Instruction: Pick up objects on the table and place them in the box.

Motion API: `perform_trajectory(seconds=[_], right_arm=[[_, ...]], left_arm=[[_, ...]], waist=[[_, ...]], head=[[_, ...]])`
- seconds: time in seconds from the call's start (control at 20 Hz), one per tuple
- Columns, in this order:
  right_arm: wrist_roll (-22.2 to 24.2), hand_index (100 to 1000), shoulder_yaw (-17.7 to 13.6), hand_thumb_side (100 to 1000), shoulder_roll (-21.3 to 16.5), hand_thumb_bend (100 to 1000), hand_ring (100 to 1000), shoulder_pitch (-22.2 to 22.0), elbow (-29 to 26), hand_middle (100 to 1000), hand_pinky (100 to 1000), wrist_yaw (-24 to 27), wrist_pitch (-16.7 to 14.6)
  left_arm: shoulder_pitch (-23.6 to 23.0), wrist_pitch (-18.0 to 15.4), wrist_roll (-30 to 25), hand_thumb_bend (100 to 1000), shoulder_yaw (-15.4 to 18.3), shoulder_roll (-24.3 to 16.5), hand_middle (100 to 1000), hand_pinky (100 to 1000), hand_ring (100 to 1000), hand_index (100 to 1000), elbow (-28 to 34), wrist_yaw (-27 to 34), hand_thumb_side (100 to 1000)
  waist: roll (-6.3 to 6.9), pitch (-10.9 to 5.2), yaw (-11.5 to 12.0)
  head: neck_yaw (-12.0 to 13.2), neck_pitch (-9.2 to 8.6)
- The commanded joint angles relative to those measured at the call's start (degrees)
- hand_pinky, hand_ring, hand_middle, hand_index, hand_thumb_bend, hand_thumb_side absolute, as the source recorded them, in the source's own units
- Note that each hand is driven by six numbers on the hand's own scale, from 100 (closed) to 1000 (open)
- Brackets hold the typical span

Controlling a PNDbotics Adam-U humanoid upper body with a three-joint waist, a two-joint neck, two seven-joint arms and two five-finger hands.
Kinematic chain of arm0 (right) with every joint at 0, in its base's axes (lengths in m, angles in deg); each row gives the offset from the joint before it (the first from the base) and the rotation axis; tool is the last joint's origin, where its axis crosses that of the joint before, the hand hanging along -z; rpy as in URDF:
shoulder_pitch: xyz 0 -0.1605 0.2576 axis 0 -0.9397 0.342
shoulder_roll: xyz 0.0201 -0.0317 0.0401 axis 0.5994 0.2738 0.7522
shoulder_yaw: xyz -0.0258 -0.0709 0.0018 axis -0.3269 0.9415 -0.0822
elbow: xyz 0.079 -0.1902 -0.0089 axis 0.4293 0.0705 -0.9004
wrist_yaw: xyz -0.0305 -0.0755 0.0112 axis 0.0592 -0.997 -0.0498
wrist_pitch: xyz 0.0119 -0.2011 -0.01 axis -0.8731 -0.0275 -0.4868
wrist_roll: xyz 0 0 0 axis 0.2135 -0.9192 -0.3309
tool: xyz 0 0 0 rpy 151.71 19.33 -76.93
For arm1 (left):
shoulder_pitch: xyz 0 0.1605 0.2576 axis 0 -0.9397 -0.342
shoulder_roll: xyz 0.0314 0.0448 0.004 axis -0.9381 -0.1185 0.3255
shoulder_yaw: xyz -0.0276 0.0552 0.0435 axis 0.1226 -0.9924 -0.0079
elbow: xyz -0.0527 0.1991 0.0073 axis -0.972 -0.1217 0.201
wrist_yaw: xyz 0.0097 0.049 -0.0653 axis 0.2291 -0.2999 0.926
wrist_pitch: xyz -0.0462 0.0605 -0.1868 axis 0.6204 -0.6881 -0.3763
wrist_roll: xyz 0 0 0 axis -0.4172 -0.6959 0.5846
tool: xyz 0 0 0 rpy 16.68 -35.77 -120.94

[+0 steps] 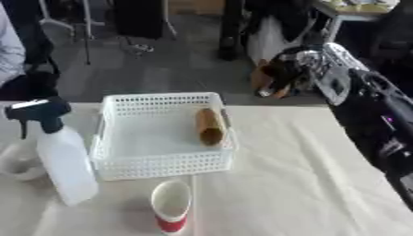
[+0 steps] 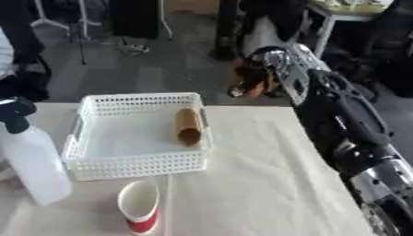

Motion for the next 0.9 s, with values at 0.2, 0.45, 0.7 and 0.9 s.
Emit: perform_trajectory(seconds=[0.2,0.45,0.7,0.9], right_arm=[[0.14,524,-0.06,497,1.09,100,392,3.63,-2.09,420,100,0.32,-0.19],[0.06,519,-0.21,502,2.55,100,388,4.46,-2.61,417,100,0.47,-0.1],[-0.82,514,-0.94,506,4.7,100,358,4.88,-3.47,399,100,1.49,-1.01],[-3.24,516,-1.6,512,7.05,100,350,4.54,-3.8,396,100,3.46,-3.53]], left_arm=[[0.56,-0.63,0.07,100,-0.37,-1.29,844,983,934,844,0.84,-0.12,1000],[0.86,-0.83,-0.21,100,-0.63,-1.13,843,983,933,844,0.84,0.12,1000],[0.99,-0.93,-0.38,100,-0.83,-0.85,842,983,933,844,0.84,0.56,1000],[1.27,-1.1,-0.73,100,-1.07,-0.2,840,983,933,844,0.84,0.94,1000]], waist=[[-0.4,-1.41,1.12],[-0.73,-1.29,2.44],[-0.52,-0.82,4.37],[-0.11,-0.53,5.34]], head=[[-0.94,-0.13],[-1.82,-0.43],[-2.77,-0.97],[-3.77,-1.15]])
